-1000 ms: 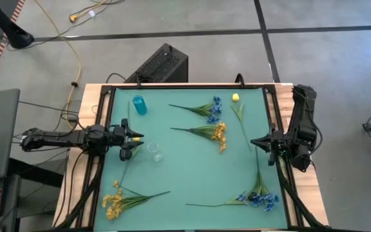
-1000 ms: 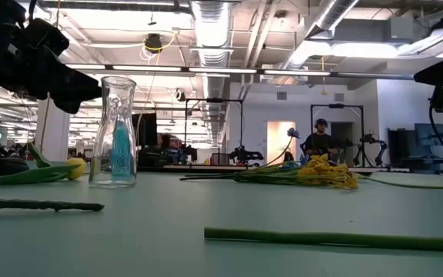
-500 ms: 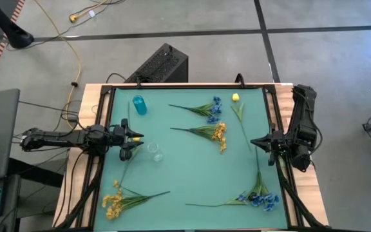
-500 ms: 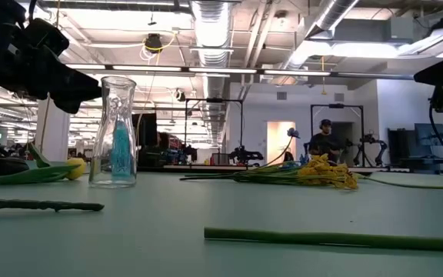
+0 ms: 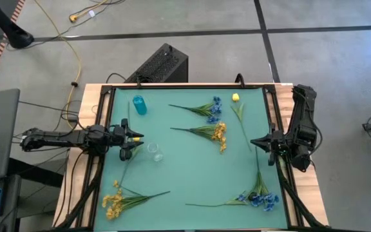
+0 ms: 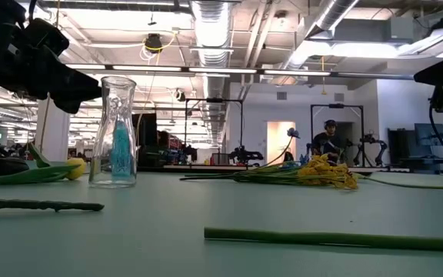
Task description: Sort flowers into vase by color
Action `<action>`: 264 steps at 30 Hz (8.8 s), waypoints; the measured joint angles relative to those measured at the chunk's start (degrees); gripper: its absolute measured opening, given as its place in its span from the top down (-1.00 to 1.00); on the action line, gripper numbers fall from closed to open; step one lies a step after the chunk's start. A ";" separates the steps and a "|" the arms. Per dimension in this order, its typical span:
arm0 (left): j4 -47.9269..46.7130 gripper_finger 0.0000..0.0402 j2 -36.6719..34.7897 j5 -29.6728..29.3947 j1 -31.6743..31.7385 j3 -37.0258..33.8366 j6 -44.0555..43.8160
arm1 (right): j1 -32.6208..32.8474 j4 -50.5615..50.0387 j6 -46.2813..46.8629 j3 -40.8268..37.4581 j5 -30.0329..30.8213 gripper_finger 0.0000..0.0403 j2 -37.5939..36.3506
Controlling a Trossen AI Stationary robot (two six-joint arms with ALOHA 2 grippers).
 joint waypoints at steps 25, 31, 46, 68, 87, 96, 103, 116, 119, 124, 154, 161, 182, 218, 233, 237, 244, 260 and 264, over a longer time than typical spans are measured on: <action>0.09 0.30 0.02 -0.39 0.00 -0.02 3.25 | 0.00 -0.02 -0.01 0.01 -0.01 0.86 0.01; -0.43 0.30 0.01 3.88 -0.07 -0.02 -8.67 | 0.00 -0.01 0.00 0.00 -0.01 0.86 -0.01; 6.93 0.30 1.31 6.40 -4.43 -0.37 -13.38 | -0.07 1.13 1.57 -0.01 0.07 0.86 0.01; 29.96 0.30 30.89 -6.88 -8.66 11.68 18.18 | -16.58 34.25 -26.55 0.12 8.30 0.86 1.62; 30.19 0.30 41.96 -6.56 -8.48 19.32 24.87 | -43.97 56.30 -51.85 5.05 -39.12 0.62 14.81; 28.15 0.30 41.97 -6.50 -8.48 19.76 23.39 | -45.17 28.21 -69.49 27.39 -50.74 0.41 33.49; 27.39 0.30 41.97 -6.83 -8.48 19.76 22.69 | -44.65 9.08 -80.12 41.34 -50.81 0.28 48.66; 30.55 0.30 41.97 -6.95 -8.44 19.80 24.64 | -44.53 -25.19 -96.27 46.78 -60.12 0.02 73.41; 30.73 0.30 41.97 -6.98 -8.44 19.80 25.09 | -44.17 -25.86 -97.74 46.78 -60.31 -0.01 77.20; 30.57 0.30 41.97 -6.97 -8.44 19.80 25.09 | -43.13 -25.87 -98.00 45.40 -65.17 -0.01 80.83; 28.68 0.30 41.94 -6.97 -8.42 19.82 24.09 | -27.60 -8.01 -94.38 27.84 -71.27 0.03 77.06; 28.64 0.30 41.94 -6.97 -8.44 19.82 24.08 | -25.71 -5.79 -95.79 27.42 -70.25 0.44 77.03; 28.65 0.30 41.94 -6.97 -8.43 19.82 24.17 | -37.01 -32.40 -101.83 49.27 -49.16 0.88 77.08; 6.77 0.30 26.55 -31.64 -1.75 19.82 16.54 | -84.19 51.04 -86.91 59.25 -101.03 0.87 72.65; -16.44 0.30 12.84 -41.58 3.92 19.80 3.57 | -91.14 102.36 -56.57 60.59 -103.32 0.87 95.90; -18.17 0.30 12.38 -28.37 3.96 19.80 7.18 | -92.06 99.75 -52.21 61.03 -106.96 0.87 94.87; -9.13 0.30 12.84 -22.02 3.96 17.66 12.24 | -89.61 94.63 -59.20 61.06 -99.54 0.87 92.31; -6.91 0.30 12.66 -36.92 3.96 17.14 11.33 | -92.78 91.13 -51.25 87.19 -95.66 0.87 114.20; -6.92 0.30 12.66 -37.27 3.96 17.14 12.50 | -93.58 85.39 -50.93 93.95 -95.39 0.87 118.24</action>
